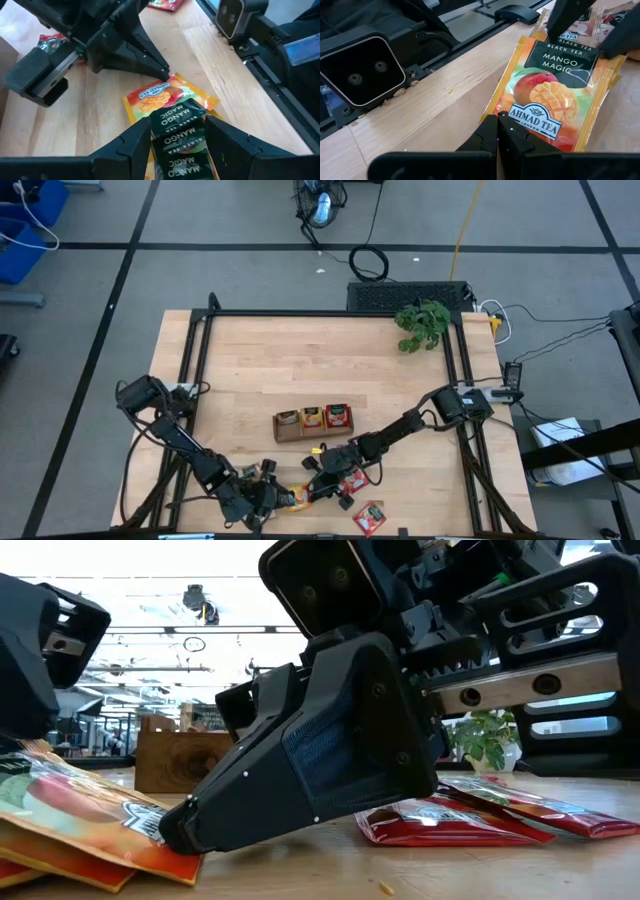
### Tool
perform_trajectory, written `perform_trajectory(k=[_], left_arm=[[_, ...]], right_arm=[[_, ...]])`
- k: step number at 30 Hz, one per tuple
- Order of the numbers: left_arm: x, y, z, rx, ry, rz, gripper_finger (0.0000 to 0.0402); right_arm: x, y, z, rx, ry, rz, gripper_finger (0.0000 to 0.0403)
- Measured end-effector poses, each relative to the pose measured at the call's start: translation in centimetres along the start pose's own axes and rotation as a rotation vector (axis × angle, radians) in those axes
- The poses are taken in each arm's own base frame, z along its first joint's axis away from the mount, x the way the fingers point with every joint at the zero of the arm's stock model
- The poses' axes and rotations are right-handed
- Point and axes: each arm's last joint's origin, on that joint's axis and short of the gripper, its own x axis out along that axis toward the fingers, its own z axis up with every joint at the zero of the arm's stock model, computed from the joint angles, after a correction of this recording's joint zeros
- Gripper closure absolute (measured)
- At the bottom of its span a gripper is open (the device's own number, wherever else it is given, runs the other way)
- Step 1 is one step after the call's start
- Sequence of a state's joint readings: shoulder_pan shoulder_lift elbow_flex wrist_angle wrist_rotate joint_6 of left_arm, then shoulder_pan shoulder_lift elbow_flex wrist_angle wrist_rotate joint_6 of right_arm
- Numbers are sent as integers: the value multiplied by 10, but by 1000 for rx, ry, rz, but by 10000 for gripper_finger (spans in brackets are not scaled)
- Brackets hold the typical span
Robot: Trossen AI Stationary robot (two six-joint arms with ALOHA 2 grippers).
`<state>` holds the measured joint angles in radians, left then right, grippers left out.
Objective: Pick & Place Tea
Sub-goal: Put the yellow tea bag into the middle section of the wooden organizer
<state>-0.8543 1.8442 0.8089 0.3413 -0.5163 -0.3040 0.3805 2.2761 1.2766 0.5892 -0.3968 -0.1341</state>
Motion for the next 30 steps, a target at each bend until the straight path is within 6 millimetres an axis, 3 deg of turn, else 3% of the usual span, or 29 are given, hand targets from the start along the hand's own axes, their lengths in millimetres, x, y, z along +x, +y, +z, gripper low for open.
perform_trajectory(k=[14,30], left_arm=[[1,5,-5,82,47,57,213],[0,3,-6,418,53,64,213]], right_arm=[[-3,-6,-1,26,1,-12,403],[-5,-12,-1,48,-7,-26,403]])
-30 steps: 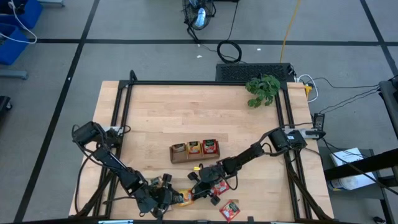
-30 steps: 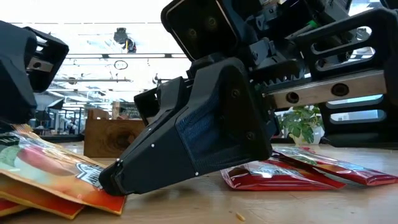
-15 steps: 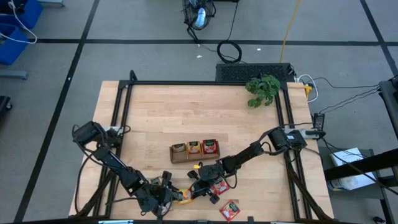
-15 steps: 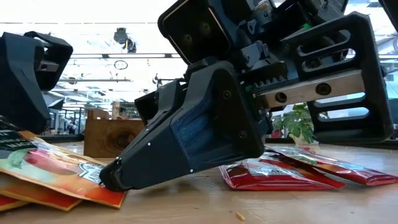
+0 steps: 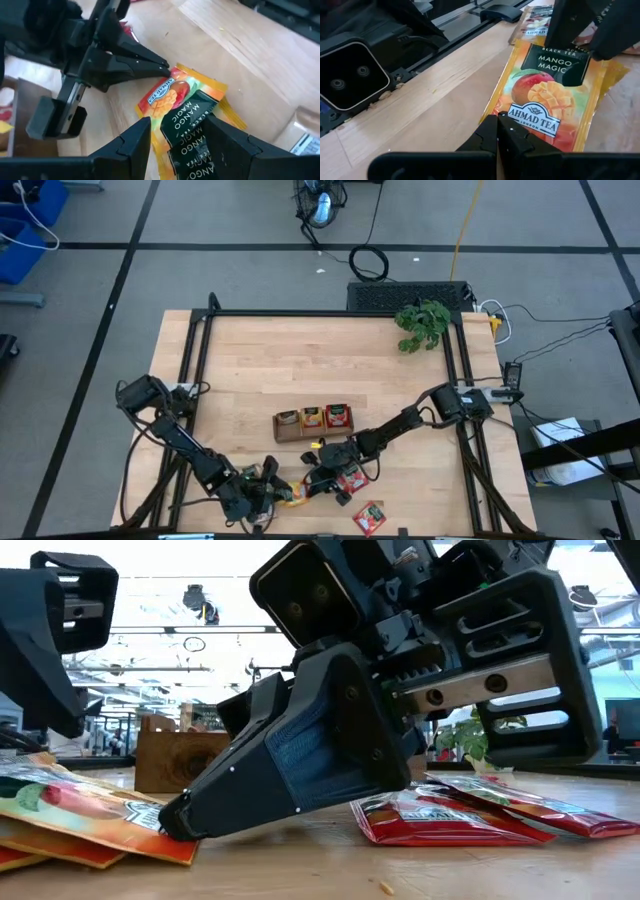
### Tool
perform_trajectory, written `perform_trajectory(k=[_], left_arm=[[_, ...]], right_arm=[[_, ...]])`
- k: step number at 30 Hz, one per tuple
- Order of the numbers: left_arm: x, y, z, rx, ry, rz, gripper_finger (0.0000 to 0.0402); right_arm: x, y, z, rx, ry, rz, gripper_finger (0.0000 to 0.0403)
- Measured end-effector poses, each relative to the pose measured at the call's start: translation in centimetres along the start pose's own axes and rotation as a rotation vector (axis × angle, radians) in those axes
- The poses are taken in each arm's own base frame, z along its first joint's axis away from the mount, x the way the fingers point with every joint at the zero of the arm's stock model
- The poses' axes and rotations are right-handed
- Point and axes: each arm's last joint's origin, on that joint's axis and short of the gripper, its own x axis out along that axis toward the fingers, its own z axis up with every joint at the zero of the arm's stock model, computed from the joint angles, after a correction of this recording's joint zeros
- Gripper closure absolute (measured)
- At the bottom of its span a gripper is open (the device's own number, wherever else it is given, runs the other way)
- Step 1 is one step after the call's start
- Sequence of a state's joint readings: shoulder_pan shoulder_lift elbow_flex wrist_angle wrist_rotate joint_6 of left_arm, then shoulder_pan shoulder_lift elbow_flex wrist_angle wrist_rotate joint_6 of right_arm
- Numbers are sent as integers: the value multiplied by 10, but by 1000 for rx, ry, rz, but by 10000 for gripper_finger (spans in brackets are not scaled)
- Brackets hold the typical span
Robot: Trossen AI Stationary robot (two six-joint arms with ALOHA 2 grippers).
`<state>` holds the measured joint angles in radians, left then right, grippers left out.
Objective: Pick & Place Tea
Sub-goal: Put the yellow tea bag into the middle section of the wooden organizer
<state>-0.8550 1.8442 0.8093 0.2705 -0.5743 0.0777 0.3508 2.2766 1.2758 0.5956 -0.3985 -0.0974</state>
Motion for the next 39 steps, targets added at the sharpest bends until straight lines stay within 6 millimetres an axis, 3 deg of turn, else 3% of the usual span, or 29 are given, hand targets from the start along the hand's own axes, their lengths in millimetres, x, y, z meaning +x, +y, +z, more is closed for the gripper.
perform_trajectory(k=[9,20,27,31,33,39], left_arm=[[-1,-1,-1,193,11,-2,213],[4,7,-2,211,20,9,218],[5,8,-1,212,19,10,310],[7,12,-3,168,31,17,379],[7,14,-2,98,26,24,394],[-12,32,17,-252,-47,36,346]], right_arm=[[-3,-6,2,57,-43,27,403],[-4,-9,3,74,-53,23,403],[-4,-9,2,78,-46,23,403],[-4,-9,2,79,-44,23,403],[-4,-9,2,81,-40,23,403],[-5,-15,-3,104,-30,16,403]])
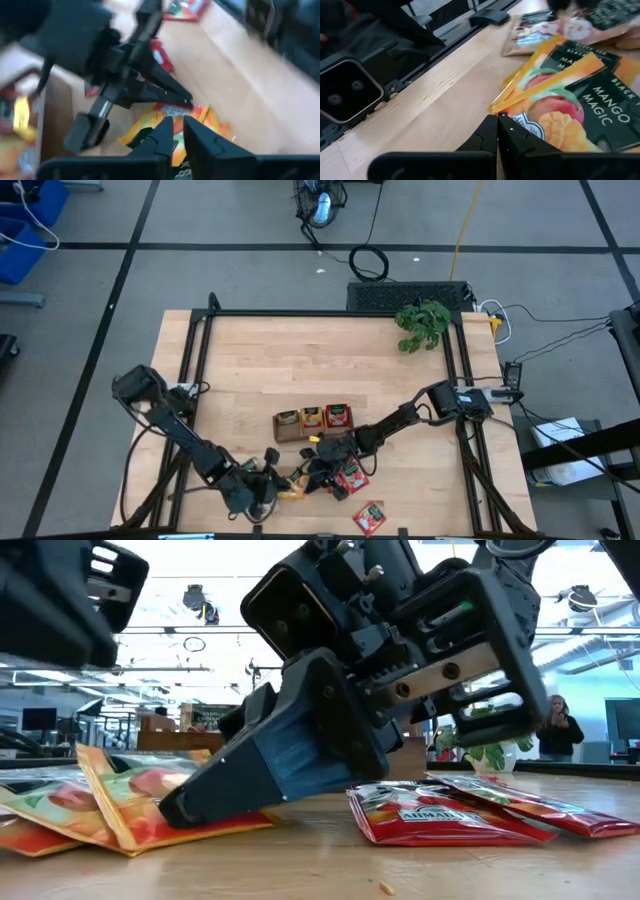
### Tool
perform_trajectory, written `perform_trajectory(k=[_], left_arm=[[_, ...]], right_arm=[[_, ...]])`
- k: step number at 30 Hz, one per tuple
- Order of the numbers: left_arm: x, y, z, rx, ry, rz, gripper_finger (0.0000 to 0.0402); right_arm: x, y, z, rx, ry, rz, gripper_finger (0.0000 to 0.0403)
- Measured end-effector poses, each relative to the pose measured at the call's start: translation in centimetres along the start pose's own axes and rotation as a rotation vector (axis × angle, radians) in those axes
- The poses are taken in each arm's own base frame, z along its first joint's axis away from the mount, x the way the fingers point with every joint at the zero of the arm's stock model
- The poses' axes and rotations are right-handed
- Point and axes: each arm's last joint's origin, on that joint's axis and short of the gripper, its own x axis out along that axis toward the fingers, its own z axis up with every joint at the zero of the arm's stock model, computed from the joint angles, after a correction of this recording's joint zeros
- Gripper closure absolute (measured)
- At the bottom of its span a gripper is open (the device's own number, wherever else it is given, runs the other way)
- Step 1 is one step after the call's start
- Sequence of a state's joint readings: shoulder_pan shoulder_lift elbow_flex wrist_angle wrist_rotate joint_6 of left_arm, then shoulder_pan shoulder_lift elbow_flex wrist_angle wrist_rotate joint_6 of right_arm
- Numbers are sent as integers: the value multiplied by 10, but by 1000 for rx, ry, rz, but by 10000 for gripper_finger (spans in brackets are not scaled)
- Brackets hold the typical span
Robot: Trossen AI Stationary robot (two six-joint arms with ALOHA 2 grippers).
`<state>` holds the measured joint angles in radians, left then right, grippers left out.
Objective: Pick & Place Tea
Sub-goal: Put the yellow tea bag into the middle section of the wooden organizer
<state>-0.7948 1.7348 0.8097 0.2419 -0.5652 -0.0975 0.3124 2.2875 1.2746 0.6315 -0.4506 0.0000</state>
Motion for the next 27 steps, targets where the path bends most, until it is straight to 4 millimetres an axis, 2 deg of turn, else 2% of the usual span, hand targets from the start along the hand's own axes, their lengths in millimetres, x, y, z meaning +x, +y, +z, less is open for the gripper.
perform_trajectory(k=[4,7,10,19,27], left_arm=[[-10,19,15,-400,-36,16,302],[-5,32,14,-666,7,6,279],[1,43,11,-859,68,-23,270],[8,65,-13,-1080,334,58,268],[16,79,-16,-1058,412,-27,268]], right_arm=[[-2,-5,-9,7,-3,-35,403],[-1,-8,-12,3,-33,-43,403],[1,-11,-18,6,-43,-50,403],[2,-12,-22,9,-46,-53,403],[2,-12,-23,9,-37,-50,403]])
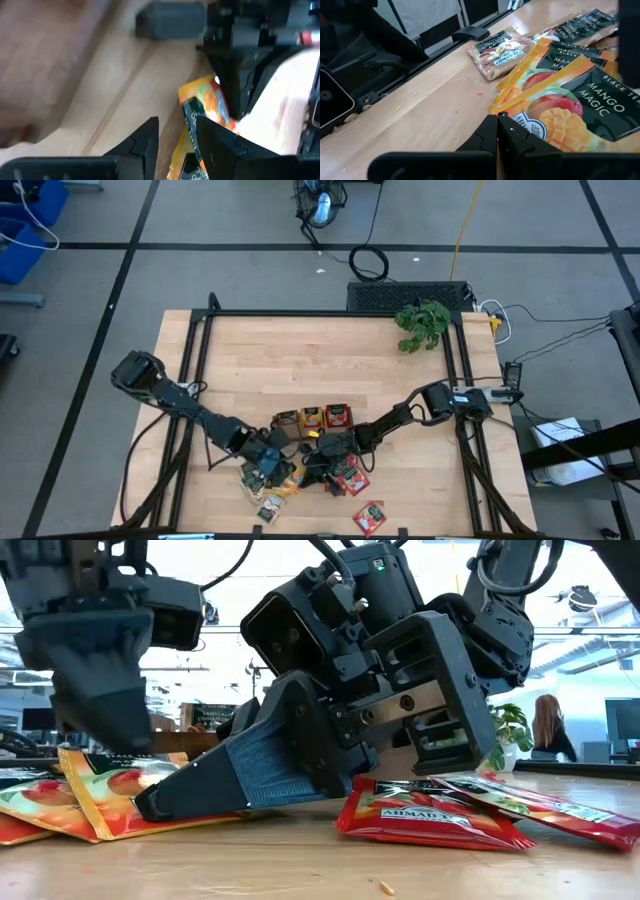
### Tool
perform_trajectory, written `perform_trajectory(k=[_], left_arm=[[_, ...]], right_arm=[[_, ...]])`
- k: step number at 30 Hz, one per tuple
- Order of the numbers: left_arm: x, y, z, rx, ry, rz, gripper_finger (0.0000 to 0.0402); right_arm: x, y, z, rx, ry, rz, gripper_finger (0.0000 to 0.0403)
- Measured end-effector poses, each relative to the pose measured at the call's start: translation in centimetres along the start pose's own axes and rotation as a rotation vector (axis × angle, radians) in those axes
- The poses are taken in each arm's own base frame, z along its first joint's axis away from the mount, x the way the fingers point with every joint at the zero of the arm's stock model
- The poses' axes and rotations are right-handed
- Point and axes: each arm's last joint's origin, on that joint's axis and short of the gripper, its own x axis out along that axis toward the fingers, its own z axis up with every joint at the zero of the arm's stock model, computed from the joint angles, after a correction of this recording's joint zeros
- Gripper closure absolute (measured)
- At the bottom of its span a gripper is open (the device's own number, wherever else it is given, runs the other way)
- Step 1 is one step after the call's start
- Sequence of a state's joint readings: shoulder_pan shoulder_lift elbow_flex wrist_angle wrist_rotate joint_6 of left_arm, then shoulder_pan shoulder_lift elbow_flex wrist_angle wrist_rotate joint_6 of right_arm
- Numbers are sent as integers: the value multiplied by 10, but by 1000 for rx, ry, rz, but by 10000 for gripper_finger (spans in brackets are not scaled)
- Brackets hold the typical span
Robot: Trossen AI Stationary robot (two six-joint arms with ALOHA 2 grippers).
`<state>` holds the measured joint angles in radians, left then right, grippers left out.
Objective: Pick & Place Tea
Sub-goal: Put the yellow tea bag into the middle section of the wooden organizer
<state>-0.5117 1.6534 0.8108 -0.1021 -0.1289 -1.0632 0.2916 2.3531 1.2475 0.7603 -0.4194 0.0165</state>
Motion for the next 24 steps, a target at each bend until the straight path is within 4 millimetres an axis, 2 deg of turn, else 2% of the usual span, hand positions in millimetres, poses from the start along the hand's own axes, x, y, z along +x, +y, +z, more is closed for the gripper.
perform_trajectory(k=[3,11,24], left_arm=[[4,4,2,10,47,-4,268],[7,9,10,21,39,4,268],[7,2,10,51,23,-65,268]], right_arm=[[0,0,0,0,1,0,403],[0,0,-1,1,2,1,403],[0,0,-1,4,2,0,403]])
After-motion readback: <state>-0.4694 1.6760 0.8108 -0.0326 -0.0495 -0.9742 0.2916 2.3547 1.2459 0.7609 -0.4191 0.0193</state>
